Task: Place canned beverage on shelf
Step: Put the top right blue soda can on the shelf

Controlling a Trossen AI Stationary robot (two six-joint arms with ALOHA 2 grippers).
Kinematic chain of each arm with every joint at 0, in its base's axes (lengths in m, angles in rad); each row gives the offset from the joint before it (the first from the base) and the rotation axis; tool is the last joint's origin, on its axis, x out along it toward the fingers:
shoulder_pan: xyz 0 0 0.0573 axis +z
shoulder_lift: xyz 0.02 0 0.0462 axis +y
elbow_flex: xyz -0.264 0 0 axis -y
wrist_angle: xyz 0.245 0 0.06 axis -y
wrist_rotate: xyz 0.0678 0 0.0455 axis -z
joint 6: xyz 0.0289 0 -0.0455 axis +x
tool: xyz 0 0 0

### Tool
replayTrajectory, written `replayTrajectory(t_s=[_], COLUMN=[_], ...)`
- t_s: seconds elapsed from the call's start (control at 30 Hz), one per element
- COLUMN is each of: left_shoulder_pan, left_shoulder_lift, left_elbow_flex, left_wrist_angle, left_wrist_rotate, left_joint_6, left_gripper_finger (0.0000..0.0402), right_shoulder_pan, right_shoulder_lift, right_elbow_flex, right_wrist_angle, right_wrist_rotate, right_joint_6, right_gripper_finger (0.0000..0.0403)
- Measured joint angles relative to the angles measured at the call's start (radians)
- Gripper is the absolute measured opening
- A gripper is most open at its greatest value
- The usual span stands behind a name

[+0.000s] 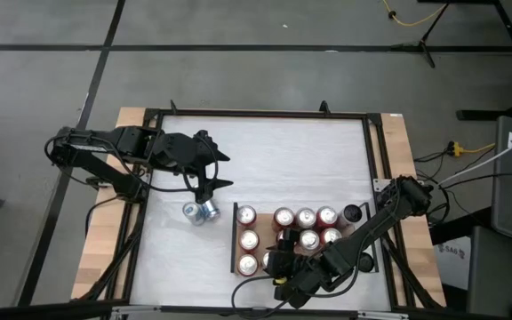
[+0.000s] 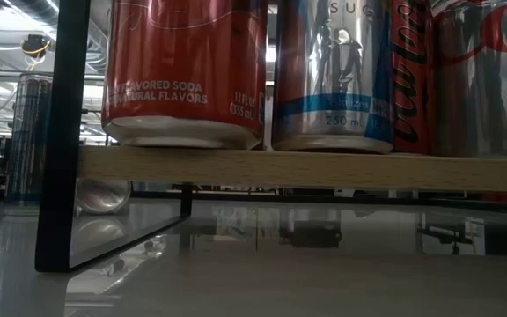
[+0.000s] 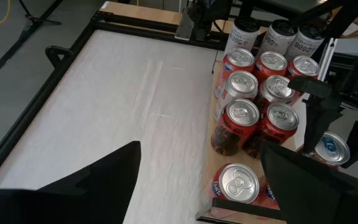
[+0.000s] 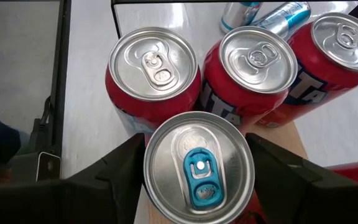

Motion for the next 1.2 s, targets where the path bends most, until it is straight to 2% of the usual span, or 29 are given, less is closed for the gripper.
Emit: replayTrajectory(t_s=[0.4,0.8,1.2], left_shoulder_pan=[0.0,0.0,0.0], left_shoulder_lift=[0.0,0.0,0.0], left_elbow_flex=[0.0,0.0,0.0], left_wrist_angle=[0.0,0.0,0.0], left_wrist_rotate=[0.0,0.0,0.0], left_joint_6=[0.0,0.0,0.0], left_gripper_finger=[0.0322,0.0322,0.0322], right_shoulder_pan=[0.0,-0.001,-0.001], right_shoulder_lift=[0.0,0.0,0.0], right_elbow_flex=[0.0,0.0,0.032], right_wrist_angle=[0.0,-0.002,-0.016], right_wrist_rotate=[-0.002,-0.023,-0.02], right_joint_6=[-0.001,-0.003,-0.125], right_gripper_finger=[0.0243,0.0338,0.0351])
